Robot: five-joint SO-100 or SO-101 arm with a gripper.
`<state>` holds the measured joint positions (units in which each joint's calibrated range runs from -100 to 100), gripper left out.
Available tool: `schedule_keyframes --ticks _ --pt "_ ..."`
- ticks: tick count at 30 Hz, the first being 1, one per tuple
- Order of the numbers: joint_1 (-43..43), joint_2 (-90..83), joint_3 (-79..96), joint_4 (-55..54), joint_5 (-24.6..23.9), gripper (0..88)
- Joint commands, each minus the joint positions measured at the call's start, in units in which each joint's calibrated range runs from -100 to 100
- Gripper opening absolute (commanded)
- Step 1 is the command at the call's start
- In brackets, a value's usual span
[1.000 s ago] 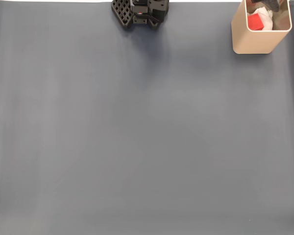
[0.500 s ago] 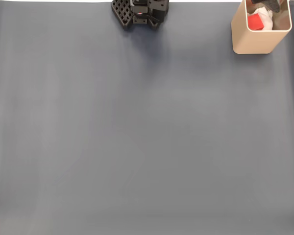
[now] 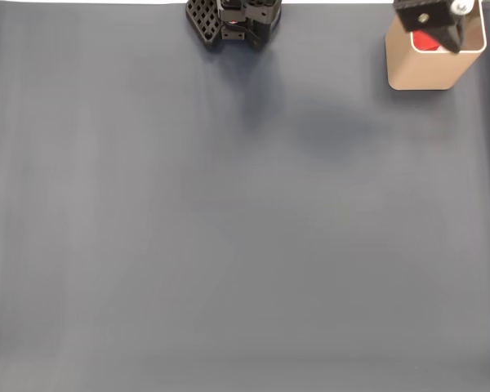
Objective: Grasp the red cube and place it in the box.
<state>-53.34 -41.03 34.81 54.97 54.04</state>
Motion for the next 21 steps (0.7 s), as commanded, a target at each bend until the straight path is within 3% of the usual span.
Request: schedule_keyframes --ticks 1,21 --pt "4.69 -1.95 -0.41 -0.79 0.49 0.0" --pt "33.1 -4.63 5.06 -4.97 1.07 0.0"
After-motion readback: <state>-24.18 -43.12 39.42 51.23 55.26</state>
